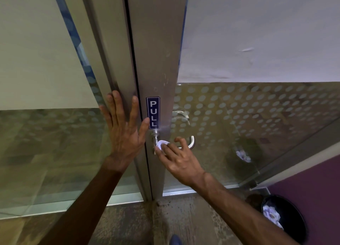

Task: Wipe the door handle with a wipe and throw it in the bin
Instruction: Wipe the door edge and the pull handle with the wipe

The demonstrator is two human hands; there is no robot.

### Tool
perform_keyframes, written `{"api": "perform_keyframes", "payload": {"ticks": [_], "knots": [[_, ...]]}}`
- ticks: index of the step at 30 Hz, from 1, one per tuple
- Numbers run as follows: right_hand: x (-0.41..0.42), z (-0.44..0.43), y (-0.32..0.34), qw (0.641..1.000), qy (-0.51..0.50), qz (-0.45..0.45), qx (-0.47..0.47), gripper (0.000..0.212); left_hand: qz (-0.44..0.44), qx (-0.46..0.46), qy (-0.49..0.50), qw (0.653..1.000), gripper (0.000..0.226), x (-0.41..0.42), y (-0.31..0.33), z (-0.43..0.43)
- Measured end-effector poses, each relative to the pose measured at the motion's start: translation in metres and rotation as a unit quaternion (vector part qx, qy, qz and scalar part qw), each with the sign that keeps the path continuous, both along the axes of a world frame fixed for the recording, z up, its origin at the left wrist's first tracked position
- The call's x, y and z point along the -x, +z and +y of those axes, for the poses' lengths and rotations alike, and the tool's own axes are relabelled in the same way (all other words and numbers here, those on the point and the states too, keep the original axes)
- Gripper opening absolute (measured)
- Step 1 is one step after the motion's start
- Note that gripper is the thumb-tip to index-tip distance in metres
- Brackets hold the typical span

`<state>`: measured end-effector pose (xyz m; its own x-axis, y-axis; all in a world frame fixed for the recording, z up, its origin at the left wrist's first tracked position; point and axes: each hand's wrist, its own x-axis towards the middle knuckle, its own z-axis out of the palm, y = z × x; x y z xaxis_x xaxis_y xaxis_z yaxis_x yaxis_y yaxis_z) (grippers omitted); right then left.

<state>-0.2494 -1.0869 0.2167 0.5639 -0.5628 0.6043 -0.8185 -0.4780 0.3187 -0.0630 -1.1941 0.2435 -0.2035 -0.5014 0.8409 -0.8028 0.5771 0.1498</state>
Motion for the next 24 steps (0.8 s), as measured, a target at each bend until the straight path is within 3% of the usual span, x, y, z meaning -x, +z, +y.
{"api": "perform_keyframes", "payload": {"ticks": [10,21,24], "knots": [[0.047,0.001,0.010,0.995,0.081,0.063,0.003,0.023,-0.005,0.011,0.017,1.000,0.073,0.000,-0.003,0.002],[0.074,0.003,0.016,0.997,0.071,0.008,-0.035,0.024,-0.009,-0.002,0.046,0.999,0.073,0.014,0.002,0.018],[0.076,0.002,0.023,0.995,0.051,-0.031,-0.085,0.024,-0.015,-0.009,0.039,0.999,0.073,0.019,0.001,0.027]]}}
